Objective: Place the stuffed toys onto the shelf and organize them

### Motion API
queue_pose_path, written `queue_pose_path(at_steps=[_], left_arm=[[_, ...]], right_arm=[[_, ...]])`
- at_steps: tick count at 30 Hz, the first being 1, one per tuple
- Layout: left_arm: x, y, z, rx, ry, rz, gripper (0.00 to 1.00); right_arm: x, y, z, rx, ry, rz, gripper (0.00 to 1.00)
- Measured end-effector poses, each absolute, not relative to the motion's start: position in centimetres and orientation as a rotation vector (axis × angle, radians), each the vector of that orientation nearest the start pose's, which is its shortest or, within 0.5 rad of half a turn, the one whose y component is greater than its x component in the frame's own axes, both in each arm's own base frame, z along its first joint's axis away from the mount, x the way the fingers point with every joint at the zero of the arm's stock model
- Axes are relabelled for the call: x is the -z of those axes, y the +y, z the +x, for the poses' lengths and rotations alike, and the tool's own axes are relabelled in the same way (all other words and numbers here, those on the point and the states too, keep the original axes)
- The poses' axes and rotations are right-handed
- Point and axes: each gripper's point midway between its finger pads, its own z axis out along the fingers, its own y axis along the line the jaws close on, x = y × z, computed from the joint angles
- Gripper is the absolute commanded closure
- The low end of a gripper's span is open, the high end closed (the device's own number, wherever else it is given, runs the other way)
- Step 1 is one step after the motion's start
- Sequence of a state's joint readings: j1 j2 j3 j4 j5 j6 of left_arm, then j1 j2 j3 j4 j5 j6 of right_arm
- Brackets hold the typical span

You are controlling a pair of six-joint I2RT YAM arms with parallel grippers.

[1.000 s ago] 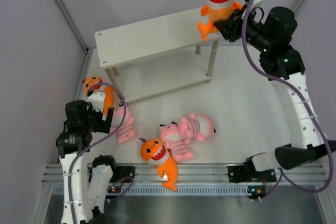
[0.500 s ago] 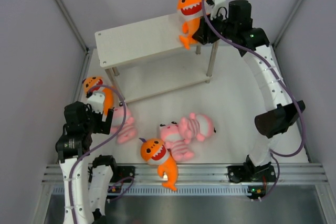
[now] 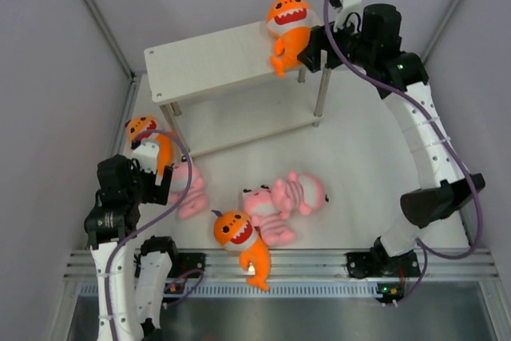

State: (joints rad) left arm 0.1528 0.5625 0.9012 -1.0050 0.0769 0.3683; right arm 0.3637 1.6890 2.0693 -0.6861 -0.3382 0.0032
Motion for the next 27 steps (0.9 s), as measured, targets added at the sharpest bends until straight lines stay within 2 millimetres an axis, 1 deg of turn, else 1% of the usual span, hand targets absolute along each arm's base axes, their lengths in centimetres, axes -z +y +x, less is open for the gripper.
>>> queue_pose_path(at_steps=[2,5,7,8,10,12,13,14,15,19,21,22,23,24,25,27], left_arm=[[-20.7,2.9,17.8,-0.197,2.224,0.281,0.01],[-20.7,3.0,17.8,-0.2,2.225,0.276,0.01],[-20.7,3.1,17.8,-0.204,2.226,0.27,0.01],[-20.7,3.2,17.8,-0.207,2.228,0.265,0.01],[-20.5,3.4,17.7,-0.213,2.234,0.254,0.01],[-20.2,3.6,17.6,-0.222,2.244,0.238,0.01],[-20.2,3.8,17.5,-0.228,2.248,0.229,0.01],[-20.1,4.0,17.5,-0.239,2.252,0.216,0.01],[-20.0,4.3,17.4,-0.248,2.257,0.206,0.01],[-18.9,5.2,16.8,-0.299,2.292,0.161,0.01],[-18.4,5.7,16.4,-0.323,2.311,0.134,0.01],[-18.4,5.9,16.3,-0.331,2.314,0.123,0.01],[-18.4,6.0,16.2,-0.338,2.314,0.112,0.01],[-18.4,6.2,16.1,-0.346,2.314,0.1,0.01],[-18.4,6.3,16.1,-0.355,2.315,0.086,0.01],[-18.4,6.6,16.0,-0.366,2.318,0.066,0.01]], right_arm=[[-42.3,21.2,40.5,-0.549,1.782,-0.516,0.21],[-44.7,19.0,37.0,-0.525,1.71,-0.424,0.22],[-47.0,17.9,33.9,-0.529,1.633,-0.372,0.22],[-48.1,17.4,31.9,-0.542,1.585,-0.353,0.23],[-48.9,17.2,28.3,-0.588,1.509,-0.345,0.24],[-47.9,17.5,25.0,-0.645,1.485,-0.368,0.24],[-47.1,18.1,23.7,-0.678,1.471,-0.387,0.24],[-45.6,18.9,22.3,-0.718,1.481,-0.419,0.25],[-43.8,19.8,21.4,-0.748,1.51,-0.451,0.26],[-35.7,24.4,18.8,-0.829,1.671,-0.611,0.28],[-30.9,27.0,16.8,-0.836,1.761,-0.732,0.28],[-29.1,28.0,15.8,-0.834,1.787,-0.785,0.28],[-26.5,29.4,13.6,-0.836,1.824,-0.885,0.28],[-24.5,30.4,11.9,-0.832,1.846,-0.963,0.28],[-22.8,31.0,10.2,-0.821,1.855,-1.037,0.27],[-19.9,31.5,7.2,-0.776,1.856,-1.163,0.27]])
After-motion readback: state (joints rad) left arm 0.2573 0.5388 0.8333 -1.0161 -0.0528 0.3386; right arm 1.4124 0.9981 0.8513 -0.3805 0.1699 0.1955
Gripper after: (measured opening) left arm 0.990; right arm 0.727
